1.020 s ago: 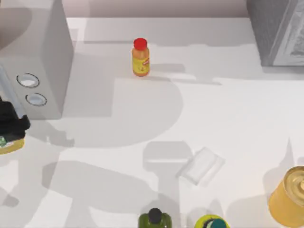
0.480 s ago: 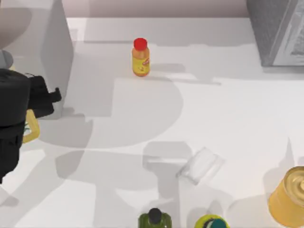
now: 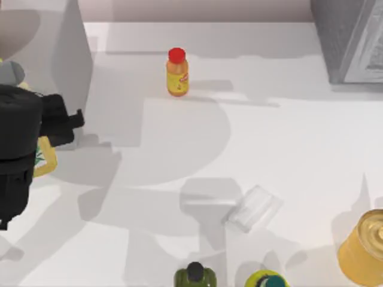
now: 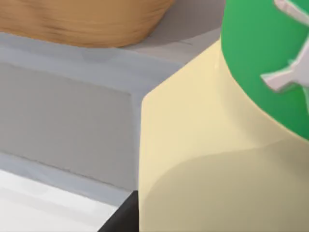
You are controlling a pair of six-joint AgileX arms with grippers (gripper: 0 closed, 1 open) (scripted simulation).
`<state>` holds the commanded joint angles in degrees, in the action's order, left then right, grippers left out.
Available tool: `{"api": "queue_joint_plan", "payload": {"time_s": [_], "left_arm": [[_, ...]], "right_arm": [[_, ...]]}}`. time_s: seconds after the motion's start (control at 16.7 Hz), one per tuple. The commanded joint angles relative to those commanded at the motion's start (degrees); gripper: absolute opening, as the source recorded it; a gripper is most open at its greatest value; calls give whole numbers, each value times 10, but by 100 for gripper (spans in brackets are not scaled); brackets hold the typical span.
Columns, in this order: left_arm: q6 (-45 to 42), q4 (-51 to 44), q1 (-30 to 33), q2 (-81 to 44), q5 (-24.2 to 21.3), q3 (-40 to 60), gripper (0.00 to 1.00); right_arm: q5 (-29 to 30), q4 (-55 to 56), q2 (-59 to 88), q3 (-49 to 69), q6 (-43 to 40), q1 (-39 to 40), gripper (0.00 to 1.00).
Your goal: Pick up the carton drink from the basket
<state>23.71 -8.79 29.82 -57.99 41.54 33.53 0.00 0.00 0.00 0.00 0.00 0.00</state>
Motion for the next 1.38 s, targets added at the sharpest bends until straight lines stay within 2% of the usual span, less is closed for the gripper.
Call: {"api": "queue_joint_plan", "payload": {"time_s": [0.24, 0.48, 0.72, 1.02, 1.38], "left_arm": [[-36, 96, 11, -26, -35, -15, 0], [-51, 185, -22, -80, -52, -46, 0], [-46, 210, -78, -126, -53, -62, 0], [-44, 213, -86, -132, -53, -61, 0], [-44, 213, -86, -132, -53, -61, 45]], "right_arm": [[0, 0, 0, 0, 0, 0, 100], [0, 0, 0, 0, 0, 0, 100], [0, 0, 0, 0, 0, 0, 100], [0, 0, 0, 0, 0, 0, 100], [0, 0, 0, 0, 0, 0, 100]]}}
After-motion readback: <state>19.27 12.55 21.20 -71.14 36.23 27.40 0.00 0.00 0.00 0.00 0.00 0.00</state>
